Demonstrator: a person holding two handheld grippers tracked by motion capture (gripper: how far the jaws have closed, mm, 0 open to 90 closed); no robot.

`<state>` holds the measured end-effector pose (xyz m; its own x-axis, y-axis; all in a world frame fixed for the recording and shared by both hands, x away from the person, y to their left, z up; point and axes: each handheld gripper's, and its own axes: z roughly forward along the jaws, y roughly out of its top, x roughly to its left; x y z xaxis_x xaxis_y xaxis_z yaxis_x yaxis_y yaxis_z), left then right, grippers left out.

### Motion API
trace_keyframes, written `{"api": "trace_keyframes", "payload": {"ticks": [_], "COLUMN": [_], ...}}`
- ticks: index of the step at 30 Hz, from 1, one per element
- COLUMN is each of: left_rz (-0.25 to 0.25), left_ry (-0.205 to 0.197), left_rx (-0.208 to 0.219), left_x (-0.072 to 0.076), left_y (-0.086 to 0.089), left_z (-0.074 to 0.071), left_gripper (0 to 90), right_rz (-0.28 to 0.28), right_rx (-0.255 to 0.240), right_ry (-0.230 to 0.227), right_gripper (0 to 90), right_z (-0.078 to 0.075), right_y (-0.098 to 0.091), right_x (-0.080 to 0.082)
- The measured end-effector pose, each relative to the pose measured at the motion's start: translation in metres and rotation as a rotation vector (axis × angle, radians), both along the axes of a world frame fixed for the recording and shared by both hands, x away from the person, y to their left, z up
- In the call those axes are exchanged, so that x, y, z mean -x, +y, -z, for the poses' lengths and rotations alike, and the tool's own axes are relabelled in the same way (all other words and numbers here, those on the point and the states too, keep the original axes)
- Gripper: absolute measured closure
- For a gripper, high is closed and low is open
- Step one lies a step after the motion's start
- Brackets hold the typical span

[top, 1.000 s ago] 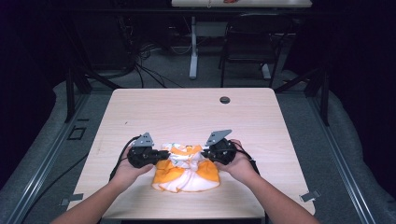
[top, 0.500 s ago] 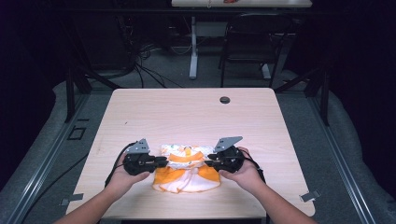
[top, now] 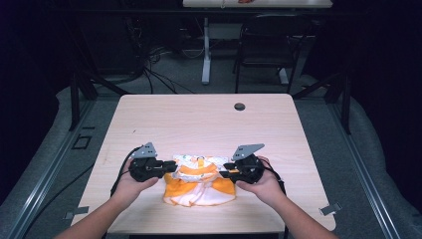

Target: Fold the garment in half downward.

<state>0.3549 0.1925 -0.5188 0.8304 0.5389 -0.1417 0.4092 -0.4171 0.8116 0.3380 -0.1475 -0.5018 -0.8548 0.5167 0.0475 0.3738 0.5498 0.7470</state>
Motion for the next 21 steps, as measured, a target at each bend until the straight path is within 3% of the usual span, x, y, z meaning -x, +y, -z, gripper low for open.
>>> {"api": "trace_keyframes", "payload": {"ticks": [2,5,6,7,11,17,21], "left_rz": [-0.004,-0.024,-0.024,-0.026,-0.01,0.037,0.064], "left_ry": [0.001,0.017,0.017,0.033,0.067,0.077,0.083], "left_rx": [-0.002,-0.004,-0.004,-0.008,-0.016,-0.017,-0.012], "left_x": [-0.002,-0.01,-0.01,-0.014,-0.016,-0.008,0.0], "left_y": [-0.001,-0.006,-0.006,-0.01,-0.018,-0.022,-0.021], "left_z": [0.0,0.005,0.005,0.008,0.014,0.015,0.016], "left_gripper": [80.5,84.1,85.9,87.9,89.6,89.7,89.7], "right_rz": [0.0,0.019,0.019,0.051,0.078,0.045,-0.009], "right_rx": [-0.016,-0.043,-0.043,-0.031,-0.015,0.014,0.01], "right_ry": [0.007,-0.008,-0.008,-0.027,-0.014,0.021,0.041], "right_gripper": [66.9,75.1,75.1,80.7,85.8,86.3,86.2], "right_z": [-0.001,-0.007,-0.007,-0.008,-0.001,0.012,0.016], "right_y": [0.0,0.001,0.001,0.003,0.01,0.023,0.025], "right_x": [-0.001,-0.005,-0.005,-0.011,-0.022,-0.026,-0.02]}}
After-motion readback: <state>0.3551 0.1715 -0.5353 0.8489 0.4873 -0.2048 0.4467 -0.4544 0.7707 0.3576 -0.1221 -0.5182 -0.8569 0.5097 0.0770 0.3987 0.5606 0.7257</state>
